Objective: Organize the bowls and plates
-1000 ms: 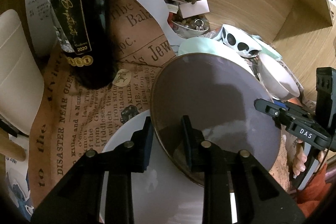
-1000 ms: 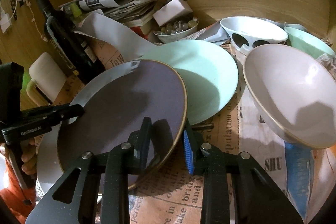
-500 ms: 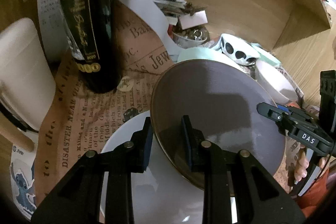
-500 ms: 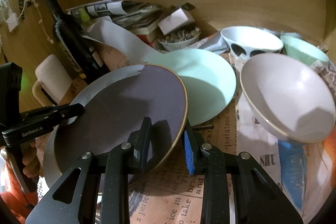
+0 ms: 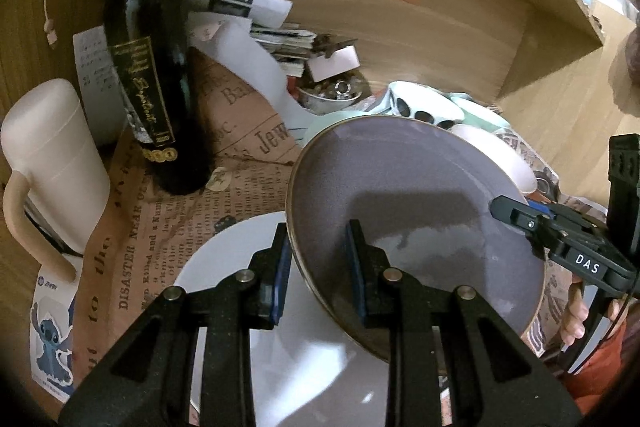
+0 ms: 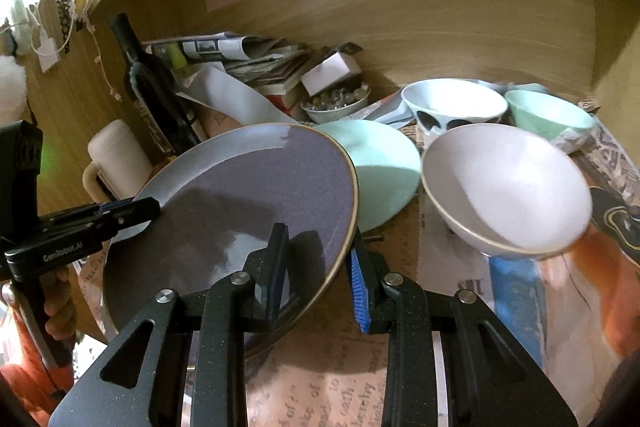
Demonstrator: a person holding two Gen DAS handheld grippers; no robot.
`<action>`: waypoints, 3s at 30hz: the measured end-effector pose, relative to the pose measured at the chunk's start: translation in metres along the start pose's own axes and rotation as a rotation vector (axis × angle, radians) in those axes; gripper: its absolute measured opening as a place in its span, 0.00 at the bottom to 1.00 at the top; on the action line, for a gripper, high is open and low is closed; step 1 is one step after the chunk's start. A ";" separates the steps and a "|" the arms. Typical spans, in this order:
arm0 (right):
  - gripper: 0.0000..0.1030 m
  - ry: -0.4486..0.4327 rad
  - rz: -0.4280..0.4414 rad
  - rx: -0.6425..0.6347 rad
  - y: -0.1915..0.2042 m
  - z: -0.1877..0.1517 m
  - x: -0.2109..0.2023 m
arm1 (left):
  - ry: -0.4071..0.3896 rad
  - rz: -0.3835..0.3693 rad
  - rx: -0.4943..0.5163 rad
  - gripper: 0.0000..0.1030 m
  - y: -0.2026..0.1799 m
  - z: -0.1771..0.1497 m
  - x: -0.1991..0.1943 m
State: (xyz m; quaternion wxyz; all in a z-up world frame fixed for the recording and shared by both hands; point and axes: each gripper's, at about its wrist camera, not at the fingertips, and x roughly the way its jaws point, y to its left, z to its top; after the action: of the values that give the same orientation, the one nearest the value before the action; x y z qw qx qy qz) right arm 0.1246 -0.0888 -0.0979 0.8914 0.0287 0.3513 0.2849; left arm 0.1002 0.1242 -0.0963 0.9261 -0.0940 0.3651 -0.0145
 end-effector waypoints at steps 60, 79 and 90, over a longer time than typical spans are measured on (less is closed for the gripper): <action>0.26 0.064 -0.119 0.177 -0.082 -0.077 -0.055 | 0.195 -0.104 0.121 0.26 -0.118 -0.043 0.059; 0.51 -0.020 -0.257 0.076 -0.078 -0.066 -0.077 | 0.128 -0.066 0.176 0.31 -0.119 -0.034 0.045; 0.58 -0.106 -0.179 0.049 -0.051 -0.043 -0.086 | -0.081 0.017 0.173 0.67 -0.102 -0.017 -0.010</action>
State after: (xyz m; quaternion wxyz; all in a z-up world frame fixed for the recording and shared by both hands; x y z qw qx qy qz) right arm 0.0717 -0.1834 -0.0905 0.9297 0.0341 0.3116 0.1935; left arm 0.0853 0.0225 -0.0833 0.9448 -0.0109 0.3256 -0.0344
